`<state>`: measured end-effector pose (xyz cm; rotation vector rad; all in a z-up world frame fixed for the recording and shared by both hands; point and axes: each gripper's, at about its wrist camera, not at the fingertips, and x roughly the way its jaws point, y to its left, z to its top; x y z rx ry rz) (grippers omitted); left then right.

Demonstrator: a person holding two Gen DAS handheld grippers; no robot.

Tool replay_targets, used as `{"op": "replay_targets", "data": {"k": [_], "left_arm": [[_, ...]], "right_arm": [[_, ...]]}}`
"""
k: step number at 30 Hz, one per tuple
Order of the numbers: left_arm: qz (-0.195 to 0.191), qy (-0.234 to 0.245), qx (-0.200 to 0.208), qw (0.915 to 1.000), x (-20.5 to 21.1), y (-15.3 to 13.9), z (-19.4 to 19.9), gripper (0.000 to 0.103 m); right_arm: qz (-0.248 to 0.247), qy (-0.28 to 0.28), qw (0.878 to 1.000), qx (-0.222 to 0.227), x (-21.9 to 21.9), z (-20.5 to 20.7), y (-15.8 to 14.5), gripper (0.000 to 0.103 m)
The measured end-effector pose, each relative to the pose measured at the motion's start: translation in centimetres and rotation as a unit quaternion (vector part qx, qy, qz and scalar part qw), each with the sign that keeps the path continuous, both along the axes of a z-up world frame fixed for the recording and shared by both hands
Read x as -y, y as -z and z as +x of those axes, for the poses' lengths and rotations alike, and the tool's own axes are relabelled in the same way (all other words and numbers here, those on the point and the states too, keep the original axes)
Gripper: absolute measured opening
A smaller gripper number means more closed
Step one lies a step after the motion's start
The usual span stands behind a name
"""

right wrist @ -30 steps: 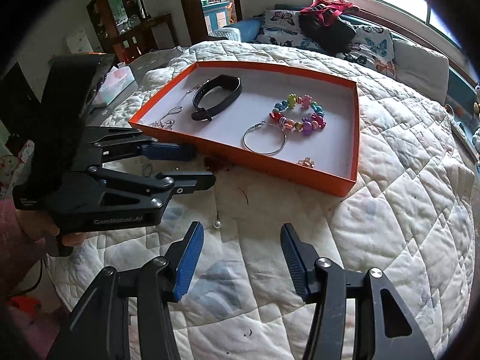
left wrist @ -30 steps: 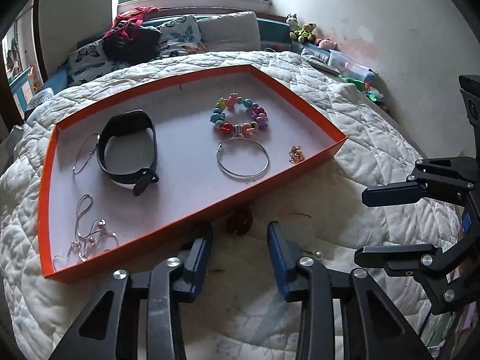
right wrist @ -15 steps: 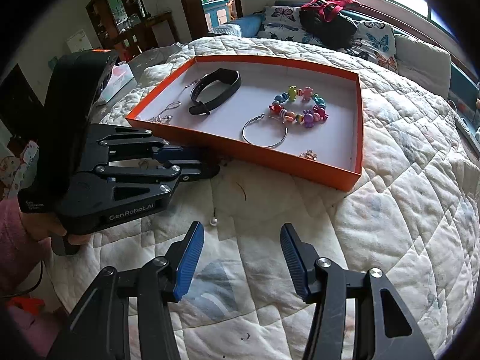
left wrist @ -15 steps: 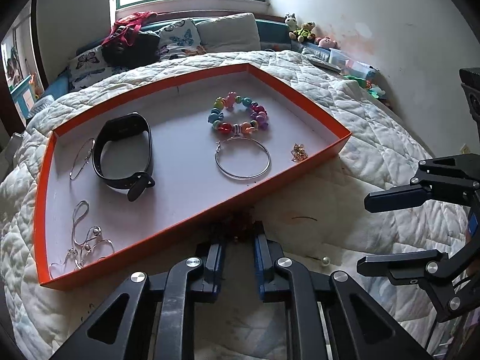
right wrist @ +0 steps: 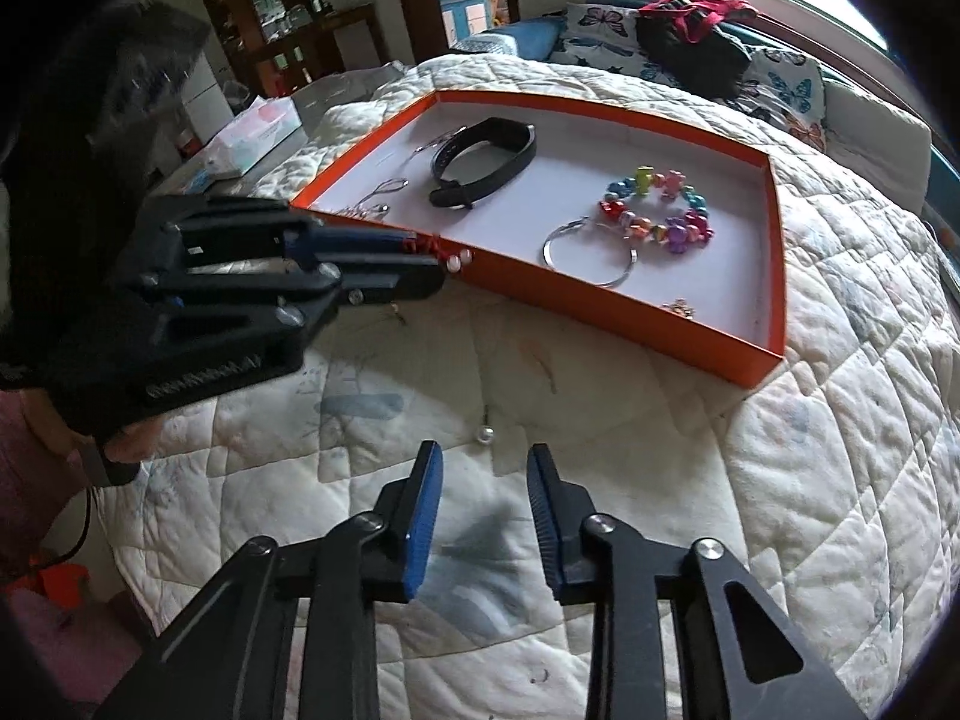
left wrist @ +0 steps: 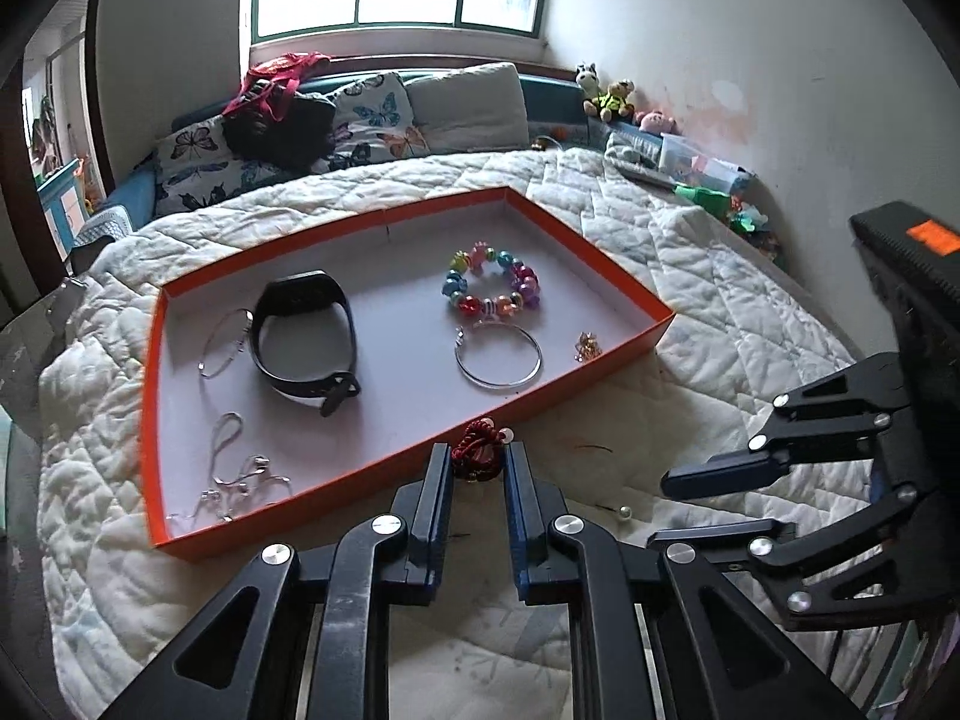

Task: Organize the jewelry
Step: 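Grasp the red flower earring with the left tool while the right tool grasps a small stud earring, then carry both earrings into the orange tray and open both tools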

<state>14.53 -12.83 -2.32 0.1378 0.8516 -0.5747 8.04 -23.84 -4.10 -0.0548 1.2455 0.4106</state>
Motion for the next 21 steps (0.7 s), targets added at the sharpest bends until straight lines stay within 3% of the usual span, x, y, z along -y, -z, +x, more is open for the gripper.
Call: {"op": "replay_targets", "data": {"k": [6, 14, 21], "left_arm": [[-0.015, -0.007, 0.008, 0.9998, -1.8, -1.4, -0.3, 0.017], [-0.02, -0.01, 0.015, 0.9996, -2.7, -2.2, -0.6, 0.017], [-0.019, -0.013, 0.015, 0.9996, -2.6, -2.3, -0.7, 0.017]], "right_arm": [[-0.014, -0.01, 1.0, -0.004, -0.8, 0.3, 0.4, 0.021], [-0.032, -0.01, 0.999, -0.006, -1.2, 0.6, 1.1, 0.019], [-0.044, -0.001, 0.999, 0.002, -1.3, 0.7, 1.1, 0.01]]}}
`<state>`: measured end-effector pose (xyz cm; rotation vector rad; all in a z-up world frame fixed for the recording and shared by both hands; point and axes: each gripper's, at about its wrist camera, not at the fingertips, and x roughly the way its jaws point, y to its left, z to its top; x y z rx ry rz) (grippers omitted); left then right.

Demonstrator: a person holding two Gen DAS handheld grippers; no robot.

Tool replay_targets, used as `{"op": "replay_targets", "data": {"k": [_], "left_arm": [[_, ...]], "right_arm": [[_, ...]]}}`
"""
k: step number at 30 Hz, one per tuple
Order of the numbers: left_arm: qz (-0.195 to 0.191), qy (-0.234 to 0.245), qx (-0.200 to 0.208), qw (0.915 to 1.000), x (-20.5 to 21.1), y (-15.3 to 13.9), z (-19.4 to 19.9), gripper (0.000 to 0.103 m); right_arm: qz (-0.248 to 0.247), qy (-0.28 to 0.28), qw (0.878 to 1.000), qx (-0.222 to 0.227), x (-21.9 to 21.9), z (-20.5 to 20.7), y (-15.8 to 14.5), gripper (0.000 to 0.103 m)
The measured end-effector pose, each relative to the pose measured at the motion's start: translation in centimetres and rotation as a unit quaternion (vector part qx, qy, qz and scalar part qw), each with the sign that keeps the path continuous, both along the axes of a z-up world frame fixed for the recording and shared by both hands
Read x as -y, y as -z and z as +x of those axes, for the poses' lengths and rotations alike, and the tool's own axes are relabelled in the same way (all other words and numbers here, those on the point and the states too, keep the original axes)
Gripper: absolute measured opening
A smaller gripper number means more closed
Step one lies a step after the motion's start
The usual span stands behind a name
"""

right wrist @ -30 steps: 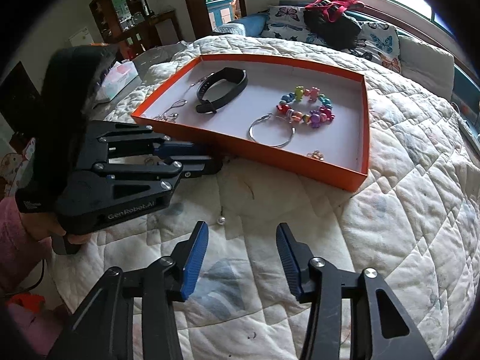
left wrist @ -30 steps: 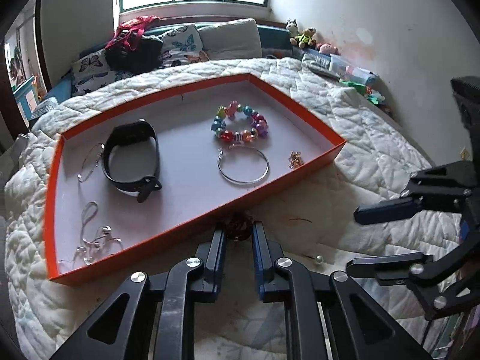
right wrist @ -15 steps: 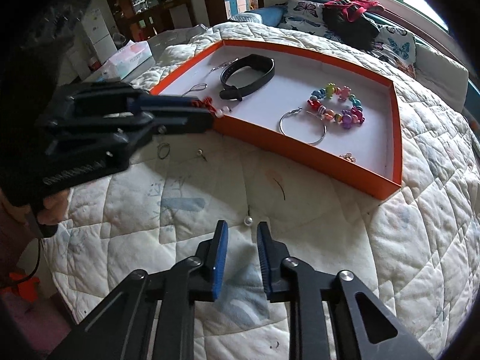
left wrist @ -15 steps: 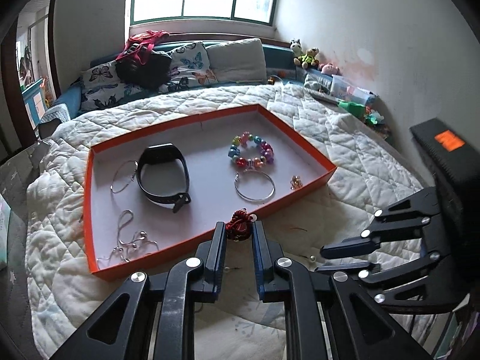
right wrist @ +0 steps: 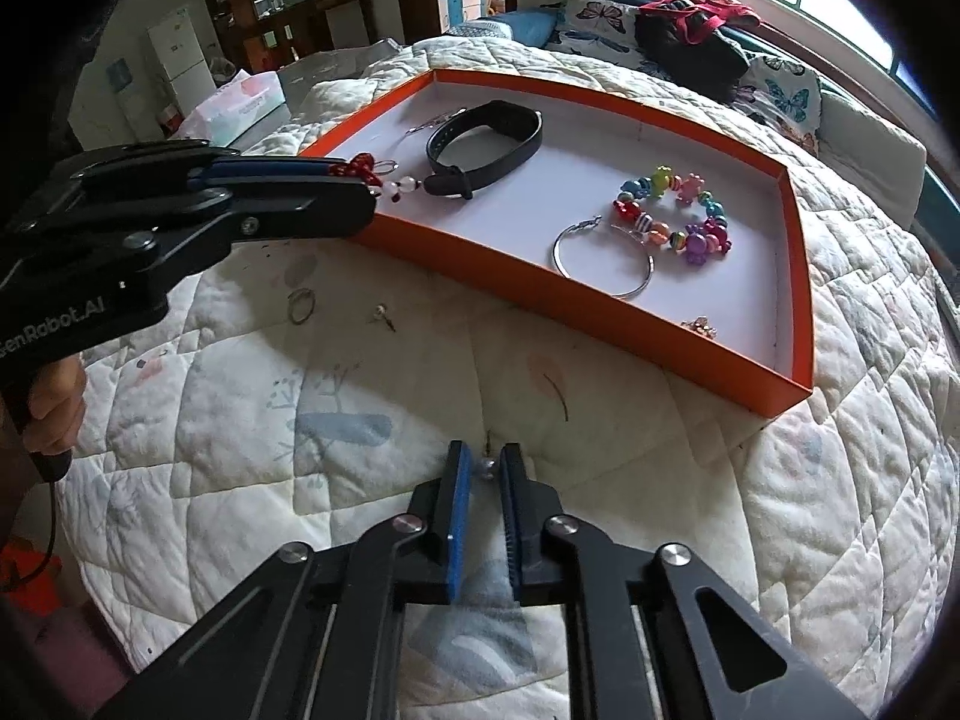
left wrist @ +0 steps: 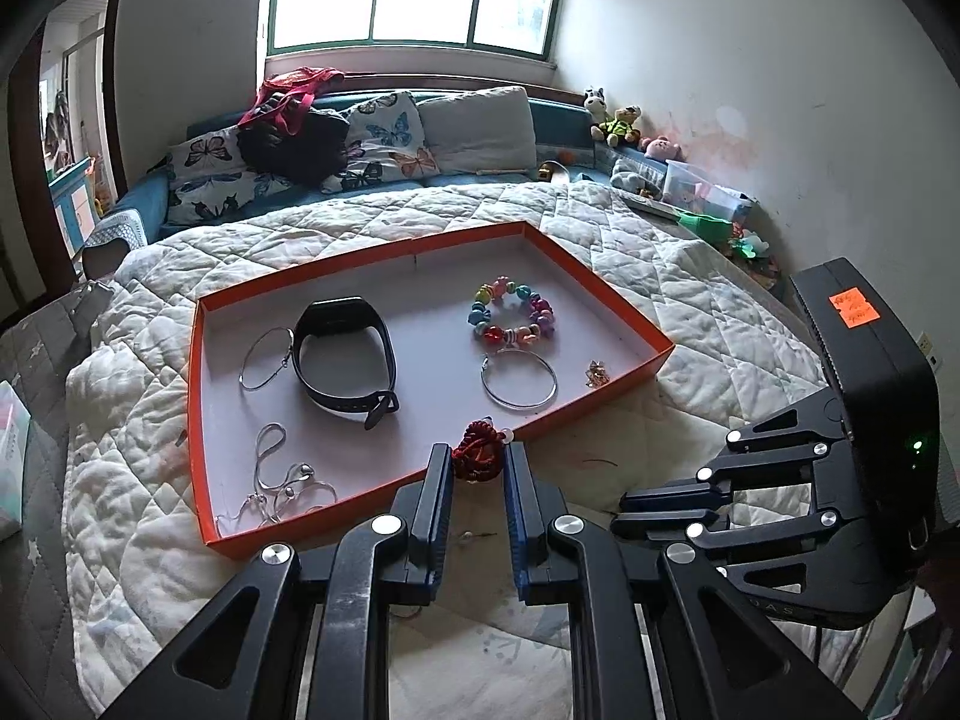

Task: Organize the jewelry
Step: 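Carry both earrings into the orange tray and open both tools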

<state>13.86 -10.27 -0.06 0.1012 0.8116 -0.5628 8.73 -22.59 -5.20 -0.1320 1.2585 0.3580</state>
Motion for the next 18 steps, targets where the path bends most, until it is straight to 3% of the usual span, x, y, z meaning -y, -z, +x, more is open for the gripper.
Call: {"op": "replay_targets", "data": {"k": [5, 12, 18], "left_arm": [[0.0, -0.004, 0.003, 1.0, -0.1, -0.6, 0.4, 0.017], [0.0, -0.006, 0.006, 1.0, 0.4, -1.6, 2.4, 0.018], [0.012, -0.005, -0.006, 0.9999, 1.9, -0.8, 5.0, 0.018]], "right_arm": [[0.012, 0.009, 1.0, 0.006, 0.3, 0.0, -0.4, 0.01], [0.032, 0.028, 0.998, 0.04, 2.0, 0.4, -3.4, 0.01], [0.036, 0.064, 0.995, 0.065, 4.1, 2.6, -4.5, 0.01]]}}
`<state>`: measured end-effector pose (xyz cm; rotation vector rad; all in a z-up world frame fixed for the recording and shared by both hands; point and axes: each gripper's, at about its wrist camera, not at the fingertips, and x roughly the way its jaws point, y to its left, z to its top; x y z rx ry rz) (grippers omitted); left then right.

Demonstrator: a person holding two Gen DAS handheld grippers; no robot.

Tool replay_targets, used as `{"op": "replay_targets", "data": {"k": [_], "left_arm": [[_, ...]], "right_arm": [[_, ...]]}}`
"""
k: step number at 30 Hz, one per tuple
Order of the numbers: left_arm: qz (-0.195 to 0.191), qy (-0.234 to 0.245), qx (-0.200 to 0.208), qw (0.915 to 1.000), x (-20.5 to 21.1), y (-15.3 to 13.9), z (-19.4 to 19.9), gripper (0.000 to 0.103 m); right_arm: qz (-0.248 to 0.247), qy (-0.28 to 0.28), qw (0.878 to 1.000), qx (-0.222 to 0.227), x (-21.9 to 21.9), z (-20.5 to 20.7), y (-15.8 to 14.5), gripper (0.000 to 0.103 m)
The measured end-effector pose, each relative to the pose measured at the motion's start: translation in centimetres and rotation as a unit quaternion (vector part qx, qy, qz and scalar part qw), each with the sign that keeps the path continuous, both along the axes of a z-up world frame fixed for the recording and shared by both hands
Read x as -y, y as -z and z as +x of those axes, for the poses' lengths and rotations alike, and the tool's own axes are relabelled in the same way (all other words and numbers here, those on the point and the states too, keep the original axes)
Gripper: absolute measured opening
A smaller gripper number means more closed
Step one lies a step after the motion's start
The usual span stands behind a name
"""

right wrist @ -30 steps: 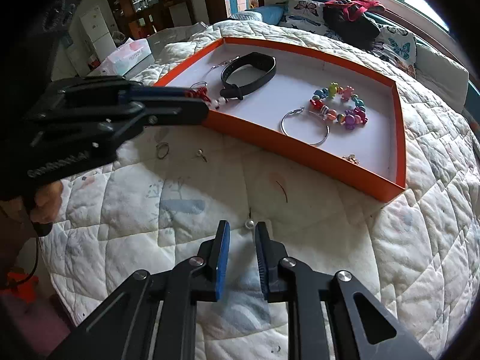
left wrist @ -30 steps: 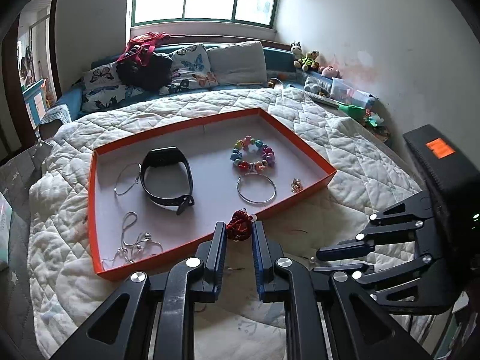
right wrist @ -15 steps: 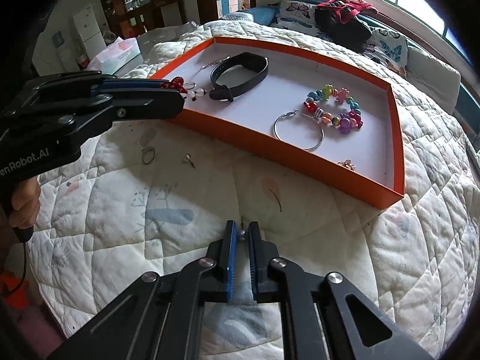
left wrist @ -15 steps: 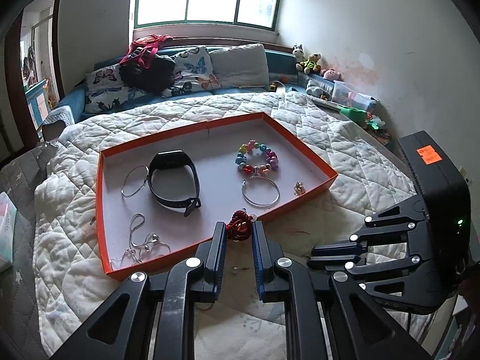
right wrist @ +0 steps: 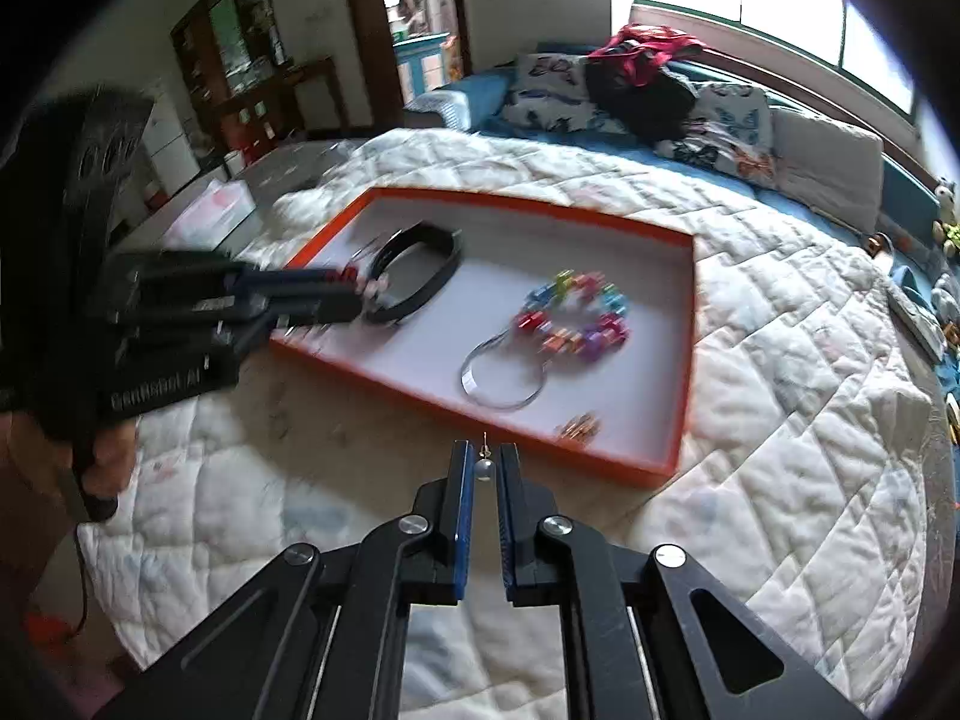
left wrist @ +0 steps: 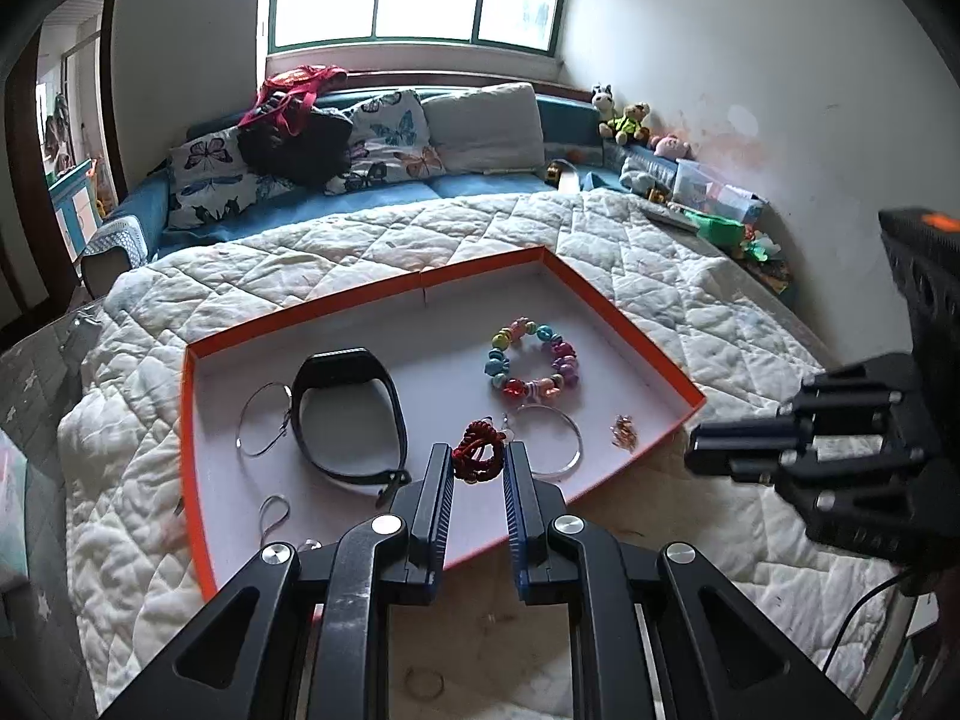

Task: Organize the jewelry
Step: 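Carry both earrings into the orange tray and open both tools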

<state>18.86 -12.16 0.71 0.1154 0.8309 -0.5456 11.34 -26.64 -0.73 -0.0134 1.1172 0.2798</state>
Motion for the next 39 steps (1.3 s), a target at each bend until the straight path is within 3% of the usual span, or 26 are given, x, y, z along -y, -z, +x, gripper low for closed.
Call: {"op": "replay_targets", "data": {"k": [13, 30, 33, 35, 38, 39], "left_arm": [[0.021, -0.001, -0.051, 0.9985, 1.8, 4.3, 4.8, 0.018], [0.021, -0.006, -0.072, 0.9972, 2.4, 5.8, 6.1, 0.02], [0.02, -0.006, -0.071, 0.9973, 2.4, 5.8, 6.0, 0.026], [0.02, -0.008, -0.07, 0.9973, 2.4, 5.7, 5.9, 0.036], [0.021, -0.011, -0.067, 0.9975, 2.3, 5.5, 5.6, 0.036], [0.021, -0.013, -0.065, 0.9976, 2.2, 5.4, 5.5, 0.036]], "right_arm": [[0.006, 0.039, 0.999, -0.015, 2.3, 4.5, 3.2, 0.01], [0.005, 0.048, 0.998, -0.027, 3.4, 5.5, 4.8, 0.01], [0.001, 0.045, 0.999, -0.028, 3.4, 5.6, 4.9, 0.01], [0.0, 0.044, 0.999, -0.029, 3.3, 5.7, 4.9, 0.01], [-0.001, 0.044, 0.999, -0.028, 3.3, 5.7, 4.8, 0.014], [-0.002, 0.045, 0.999, -0.027, 3.3, 5.6, 4.6, 0.02]]}}
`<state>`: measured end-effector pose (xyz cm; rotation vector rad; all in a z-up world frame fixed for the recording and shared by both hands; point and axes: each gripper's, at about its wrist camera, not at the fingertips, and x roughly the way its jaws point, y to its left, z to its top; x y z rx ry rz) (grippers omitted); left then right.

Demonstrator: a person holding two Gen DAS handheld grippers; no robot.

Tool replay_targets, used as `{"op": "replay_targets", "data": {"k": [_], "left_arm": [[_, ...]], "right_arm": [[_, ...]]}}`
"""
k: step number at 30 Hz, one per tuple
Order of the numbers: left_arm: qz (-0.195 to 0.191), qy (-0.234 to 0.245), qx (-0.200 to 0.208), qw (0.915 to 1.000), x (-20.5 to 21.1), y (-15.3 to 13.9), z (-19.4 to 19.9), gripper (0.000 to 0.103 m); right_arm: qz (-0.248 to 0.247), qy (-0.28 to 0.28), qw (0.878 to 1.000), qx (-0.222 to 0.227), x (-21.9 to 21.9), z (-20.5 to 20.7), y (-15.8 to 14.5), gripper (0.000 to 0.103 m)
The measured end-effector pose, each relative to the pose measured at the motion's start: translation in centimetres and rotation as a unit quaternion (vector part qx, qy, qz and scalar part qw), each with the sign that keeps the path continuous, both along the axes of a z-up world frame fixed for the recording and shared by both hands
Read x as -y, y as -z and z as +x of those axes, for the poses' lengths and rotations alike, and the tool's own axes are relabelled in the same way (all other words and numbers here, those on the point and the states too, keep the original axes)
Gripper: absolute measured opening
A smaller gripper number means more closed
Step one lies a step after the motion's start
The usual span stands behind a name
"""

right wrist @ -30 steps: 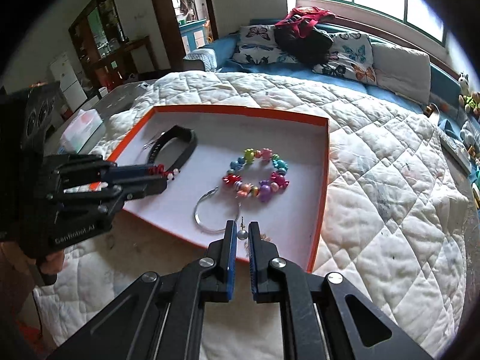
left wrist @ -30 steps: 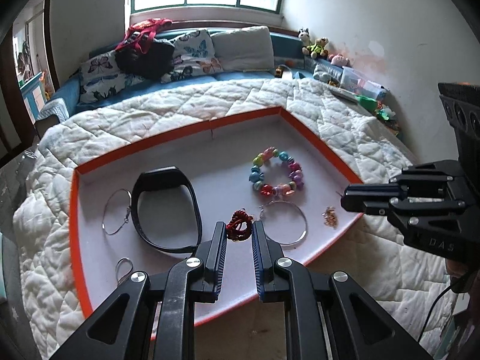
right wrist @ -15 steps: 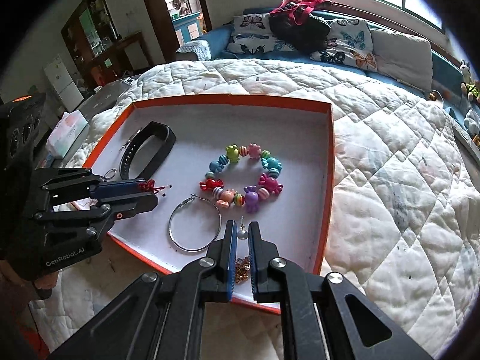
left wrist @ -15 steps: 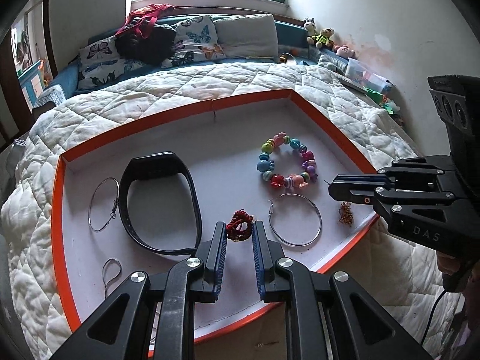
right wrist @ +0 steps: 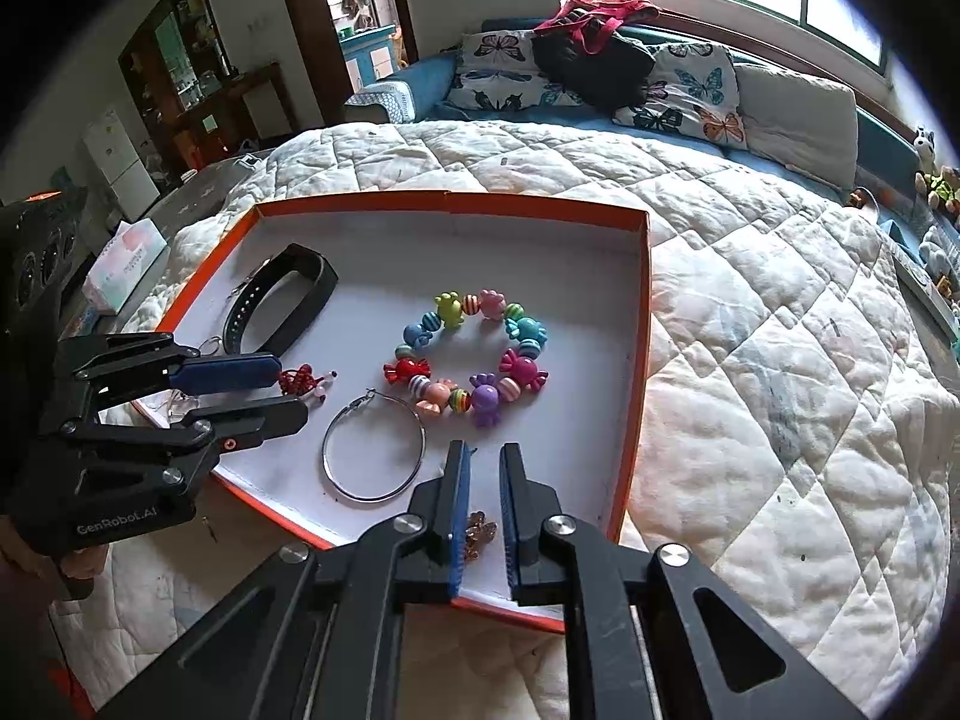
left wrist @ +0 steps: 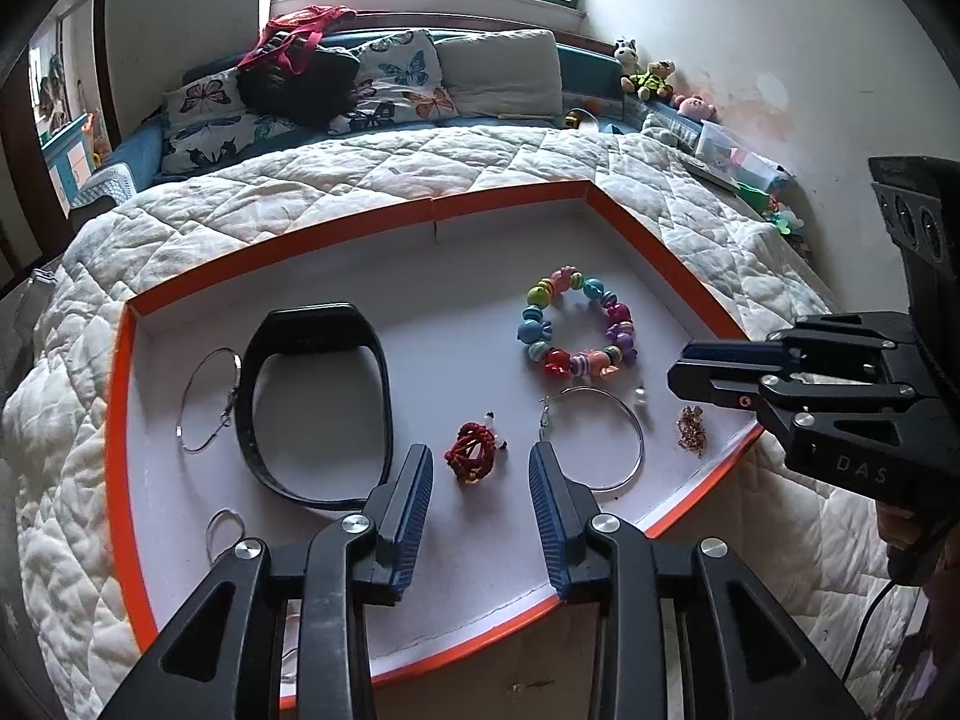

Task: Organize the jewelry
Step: 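Carry both earrings into the orange tray and open both tools, then withdraw both open tools toward the small silver ring on the quilt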

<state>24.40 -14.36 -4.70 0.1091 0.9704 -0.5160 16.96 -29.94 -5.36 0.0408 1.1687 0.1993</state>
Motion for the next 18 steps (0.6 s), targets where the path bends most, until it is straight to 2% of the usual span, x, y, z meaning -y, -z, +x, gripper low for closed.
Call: {"op": "replay_targets", "data": {"k": [1, 3, 18], "left_arm": [[-0.002, -0.002, 0.001, 1.0, -0.1, -0.2, -0.1, 0.036], [-0.005, -0.005, 0.003, 1.0, -0.5, -0.6, -0.5, 0.036], [-0.012, -0.045, 0.011, 0.9988, -5.2, -4.3, -6.5, 0.037]], "right_arm": [[-0.002, 0.002, 1.0, 0.003, 0.0, -0.1, -0.2, 0.027], [-0.004, 0.002, 1.0, 0.006, 0.1, -0.3, -0.5, 0.032], [-0.01, -0.019, 0.999, 0.033, -2.6, -4.1, -4.0, 0.032]]}}
